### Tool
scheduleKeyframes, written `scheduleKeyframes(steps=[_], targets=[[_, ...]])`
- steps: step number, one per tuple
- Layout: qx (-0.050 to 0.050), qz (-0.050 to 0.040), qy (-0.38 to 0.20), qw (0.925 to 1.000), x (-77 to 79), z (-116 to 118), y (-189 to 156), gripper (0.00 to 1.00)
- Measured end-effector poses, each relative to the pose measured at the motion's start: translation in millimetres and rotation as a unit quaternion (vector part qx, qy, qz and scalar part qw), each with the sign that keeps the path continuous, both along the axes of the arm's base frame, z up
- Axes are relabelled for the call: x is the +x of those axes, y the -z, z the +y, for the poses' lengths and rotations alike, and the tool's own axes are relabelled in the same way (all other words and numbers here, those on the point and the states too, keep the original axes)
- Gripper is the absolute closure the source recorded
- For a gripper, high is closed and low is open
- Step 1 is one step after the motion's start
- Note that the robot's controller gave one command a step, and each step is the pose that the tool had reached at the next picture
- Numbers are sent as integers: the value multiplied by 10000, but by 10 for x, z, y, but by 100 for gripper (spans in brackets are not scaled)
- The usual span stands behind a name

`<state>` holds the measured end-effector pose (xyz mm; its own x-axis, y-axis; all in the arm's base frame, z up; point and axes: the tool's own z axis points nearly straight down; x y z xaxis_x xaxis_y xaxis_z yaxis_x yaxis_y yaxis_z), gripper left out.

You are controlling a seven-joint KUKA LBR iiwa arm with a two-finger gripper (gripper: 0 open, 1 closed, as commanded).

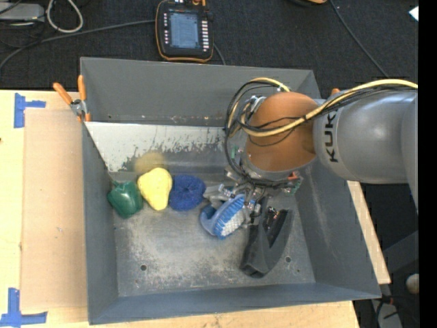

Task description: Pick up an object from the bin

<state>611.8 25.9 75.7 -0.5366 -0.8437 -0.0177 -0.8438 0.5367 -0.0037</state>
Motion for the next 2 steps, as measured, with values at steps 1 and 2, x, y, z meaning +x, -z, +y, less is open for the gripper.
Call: scheduleKeyframes(steps=[1,2], targets=[[-11,30,5,10000,-20,-4,-177,100],[-9,36,19,10000,-24,-1,-419,100]])
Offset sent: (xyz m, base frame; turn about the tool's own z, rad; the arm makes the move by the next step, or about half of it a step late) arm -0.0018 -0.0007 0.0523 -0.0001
